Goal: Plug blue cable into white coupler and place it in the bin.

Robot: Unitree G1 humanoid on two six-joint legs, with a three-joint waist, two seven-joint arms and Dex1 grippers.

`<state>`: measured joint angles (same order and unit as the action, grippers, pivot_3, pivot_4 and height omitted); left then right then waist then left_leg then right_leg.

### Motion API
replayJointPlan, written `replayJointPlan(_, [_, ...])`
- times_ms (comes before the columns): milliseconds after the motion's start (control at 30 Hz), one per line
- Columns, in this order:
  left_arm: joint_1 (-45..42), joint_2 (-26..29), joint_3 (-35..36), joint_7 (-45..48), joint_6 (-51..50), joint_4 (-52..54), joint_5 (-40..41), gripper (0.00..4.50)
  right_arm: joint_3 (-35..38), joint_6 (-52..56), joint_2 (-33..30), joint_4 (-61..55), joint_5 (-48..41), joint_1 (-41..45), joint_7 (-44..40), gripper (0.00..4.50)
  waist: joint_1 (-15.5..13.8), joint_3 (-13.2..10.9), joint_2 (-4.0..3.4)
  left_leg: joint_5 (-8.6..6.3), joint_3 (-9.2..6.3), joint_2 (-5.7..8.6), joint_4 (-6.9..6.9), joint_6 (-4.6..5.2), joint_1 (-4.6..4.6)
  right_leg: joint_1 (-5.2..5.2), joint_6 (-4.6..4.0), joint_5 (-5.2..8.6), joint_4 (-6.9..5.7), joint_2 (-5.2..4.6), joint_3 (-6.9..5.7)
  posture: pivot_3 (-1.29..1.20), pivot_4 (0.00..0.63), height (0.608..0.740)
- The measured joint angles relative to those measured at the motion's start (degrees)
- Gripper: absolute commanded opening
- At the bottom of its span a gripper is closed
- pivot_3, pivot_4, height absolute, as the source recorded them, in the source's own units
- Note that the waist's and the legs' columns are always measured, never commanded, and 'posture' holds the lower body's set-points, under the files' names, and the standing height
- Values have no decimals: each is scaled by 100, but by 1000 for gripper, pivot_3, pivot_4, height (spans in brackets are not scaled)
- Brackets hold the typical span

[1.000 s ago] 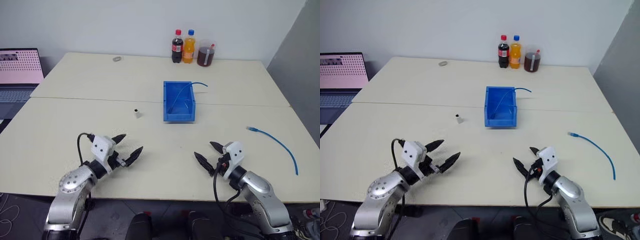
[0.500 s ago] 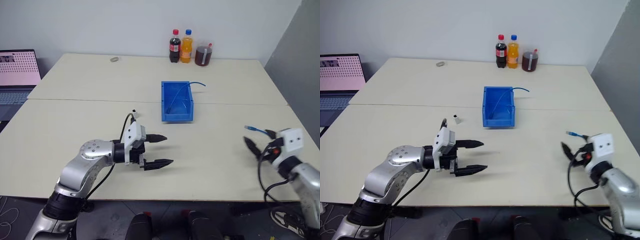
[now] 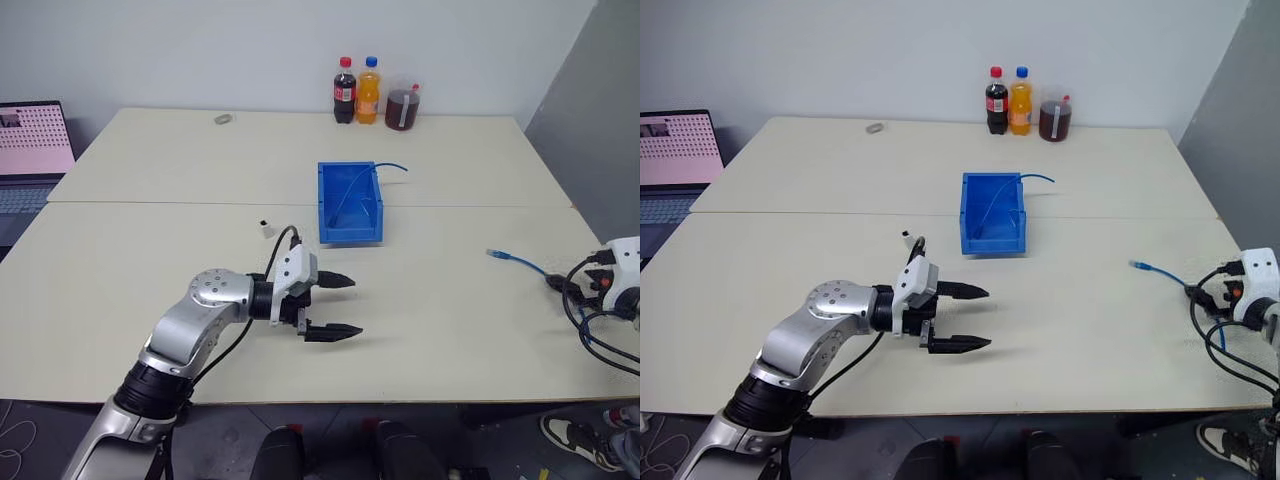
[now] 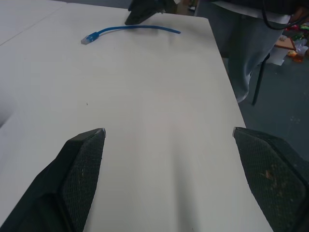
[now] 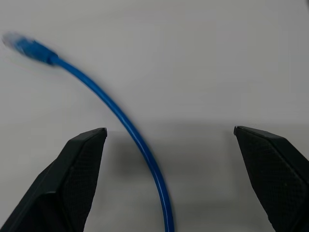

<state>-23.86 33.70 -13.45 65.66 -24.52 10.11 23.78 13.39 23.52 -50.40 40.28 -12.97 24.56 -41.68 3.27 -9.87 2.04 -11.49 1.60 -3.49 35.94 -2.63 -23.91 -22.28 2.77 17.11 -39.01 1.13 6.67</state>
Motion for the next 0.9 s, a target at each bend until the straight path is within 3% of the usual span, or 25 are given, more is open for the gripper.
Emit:
replayJointPlan(100, [-5, -15, 0, 4, 19, -17, -33, 4500, -190, -187, -92, 508, 155, 304, -312, 4032, 3, 0, 0, 0, 0, 0, 4, 0, 2, 4, 4, -1, 0, 0, 0, 0, 150, 740])
replayJointPlan(200, [-4, -11, 0, 13, 26, -20, -45, 4500, -277, -290, -124, 756, 176, 415, -607, 3136, 3, 0, 0, 0, -1, 0, 7, 0, 2, 7, 5, -1, 0, 0, -1, 0, 150, 740])
replayJointPlan(633, [-1, -8, 9, 16, 125, -83, -103, 4500, -239, 120, -300, 758, 53, 291, -1360, 205, 0, 1, 2, 0, -9, -2, 7, 0, 5, 13, 5, 0, 0, 2, -8, 0, 150, 740])
replayJointPlan(900, [53, 12, 29, 17, 187, -145, -143, 4500, -622, -240, -309, -205, 270, -4, -1801, 63, 40, 1, -1, 0, -8, -7, 6, 0, 7, 10, 5, 0, -3, 6, -6, 0, 150, 740])
